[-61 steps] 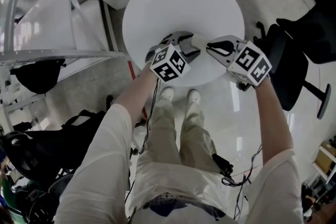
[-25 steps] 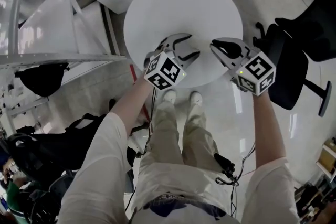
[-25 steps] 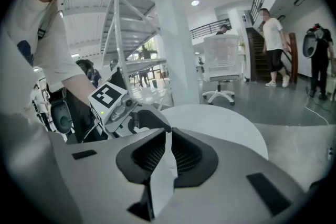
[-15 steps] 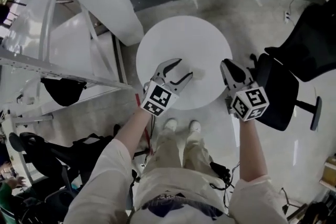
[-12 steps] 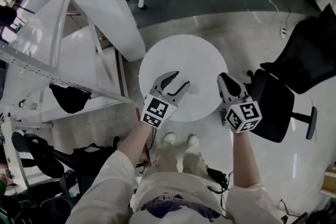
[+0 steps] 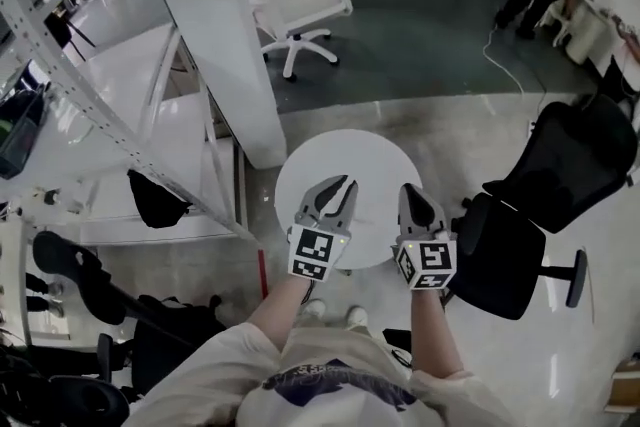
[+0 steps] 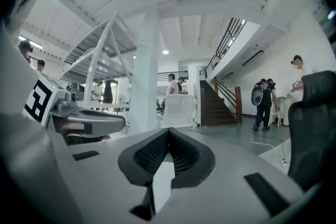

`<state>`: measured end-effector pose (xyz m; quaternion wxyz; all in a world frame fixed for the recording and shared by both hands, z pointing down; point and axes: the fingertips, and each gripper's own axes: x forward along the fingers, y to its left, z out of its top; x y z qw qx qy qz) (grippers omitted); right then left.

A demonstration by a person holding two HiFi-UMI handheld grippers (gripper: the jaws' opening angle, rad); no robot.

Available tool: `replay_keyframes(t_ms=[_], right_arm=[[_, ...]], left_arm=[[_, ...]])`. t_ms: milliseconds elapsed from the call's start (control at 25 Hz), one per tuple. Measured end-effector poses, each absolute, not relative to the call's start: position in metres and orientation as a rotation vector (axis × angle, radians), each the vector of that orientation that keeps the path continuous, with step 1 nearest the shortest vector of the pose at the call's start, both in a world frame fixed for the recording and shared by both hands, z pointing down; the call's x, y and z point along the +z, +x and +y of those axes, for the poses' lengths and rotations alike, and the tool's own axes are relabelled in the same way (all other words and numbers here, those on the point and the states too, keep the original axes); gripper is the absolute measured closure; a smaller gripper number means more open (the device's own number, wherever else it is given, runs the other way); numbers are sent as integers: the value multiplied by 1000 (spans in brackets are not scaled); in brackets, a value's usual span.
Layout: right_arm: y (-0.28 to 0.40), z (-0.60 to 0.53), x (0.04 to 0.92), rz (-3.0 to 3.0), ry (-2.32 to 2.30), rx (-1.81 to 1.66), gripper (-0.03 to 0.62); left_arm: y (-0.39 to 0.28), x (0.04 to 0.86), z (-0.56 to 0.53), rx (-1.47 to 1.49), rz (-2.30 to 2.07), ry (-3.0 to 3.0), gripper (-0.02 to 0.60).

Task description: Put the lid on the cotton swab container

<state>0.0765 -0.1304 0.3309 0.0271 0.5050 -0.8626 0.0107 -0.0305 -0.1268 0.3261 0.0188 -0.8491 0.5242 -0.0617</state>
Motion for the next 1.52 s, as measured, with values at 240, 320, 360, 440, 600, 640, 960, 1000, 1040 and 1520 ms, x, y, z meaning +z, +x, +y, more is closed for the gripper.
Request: replay_keyframes(t_ms=[240, 320, 360, 440, 600, 640, 960, 1000, 1040, 1520], right_arm=[[73, -123, 322, -2587, 1643, -97, 585], [72, -121, 319, -2560, 1671, -143, 585], [72, -120, 316, -2554, 1681, -165, 585], [71, -118, 311, -2556, 1694, -201, 585], [72, -117, 309, -2569, 1704, -193, 585], [73, -117, 309, -2571, 1708, -183, 585], [70, -116, 303, -2588, 1706, -195, 585], [70, -115, 303, -2589, 1706, -196, 585], [70, -115, 303, -2592, 1706, -198, 585], [62, -109, 299, -2616, 1691, -205, 585]], left_arm=[[-36, 316, -124, -195, 1794, -2551, 583], [-37, 312, -122, -180, 1794, -2538, 583], [-37, 310, -121, -170, 1796, -2530, 583], [-37, 305, -119, -143, 1794, -2522, 584], [-34, 298, -118, -119, 1768, -2509, 584], [-34, 297, -118, -113, 1767, -2504, 584], [-34, 292, -116, -91, 1748, -2498, 584], [-33, 292, -116, -89, 1743, -2498, 584], [-32, 291, -116, -86, 1739, -2498, 584], [-33, 290, -110, -72, 1723, -2483, 584]])
